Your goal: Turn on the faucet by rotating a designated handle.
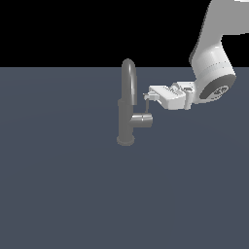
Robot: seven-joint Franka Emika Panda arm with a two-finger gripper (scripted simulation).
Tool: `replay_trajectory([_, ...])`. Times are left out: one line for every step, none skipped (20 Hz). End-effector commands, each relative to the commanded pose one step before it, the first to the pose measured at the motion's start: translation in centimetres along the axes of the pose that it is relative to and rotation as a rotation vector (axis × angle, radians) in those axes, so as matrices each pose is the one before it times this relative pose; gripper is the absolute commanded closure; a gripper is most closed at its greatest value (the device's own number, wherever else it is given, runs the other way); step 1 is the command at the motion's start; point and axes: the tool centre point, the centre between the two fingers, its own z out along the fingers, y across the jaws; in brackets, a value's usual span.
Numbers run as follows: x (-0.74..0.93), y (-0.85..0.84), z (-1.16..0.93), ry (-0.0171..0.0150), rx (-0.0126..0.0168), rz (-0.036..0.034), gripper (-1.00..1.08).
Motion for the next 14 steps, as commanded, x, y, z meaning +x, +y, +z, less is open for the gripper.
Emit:
replay_trajectory([1.123, -0.176, 0.060, -0.02864, 0.02804, 0.02502, 1.08])
replay_trajectory([0.349, -0.038, 0.017, -0.00825, 0.00815, 0.00756, 1.08])
replay_trajectory([0.293, -0.032, 0.015, -0.00691, 0.00683, 0.00633, 1.08])
replay_trajectory([0.235, -0.025, 0.015, -0.00552, 0.00546, 0.00506, 1.08])
replay_trajectory([0.179, -0.019, 0.012, -0.00415, 0.00412, 0.00379, 1.08])
replay_trajectory([0.118, -0.012, 0.014, -0.00274, 0.00272, 0.00247, 1.08])
replay_trajectory([0.062, -0.005, 0.010, -0.00138, 0.00137, 0.00120, 1.08])
replay_trajectory([0.010, 0.001, 0.009, 0.00000, 0.00000, 0.00000, 1.08])
replay_trajectory([-0.069, 0.012, 0.017, 0.00150, -0.00151, -0.00162, 1.08])
replay_trajectory([-0.101, 0.014, 0.009, 0.00244, -0.00244, -0.00239, 1.08])
replay_trajectory([-0.075, 0.010, 0.003, 0.00180, -0.00180, -0.00175, 1.08])
replay_trajectory([-0.030, 0.004, 0.003, 0.00070, -0.00070, -0.00068, 1.08])
replay_trajectory([0.000, 0.000, 0.000, 0.00000, 0.00000, 0.00000, 1.08])
replay_trajectory([0.000, 0.000, 0.000, 0.00000, 0.00000, 0.00000, 1.08])
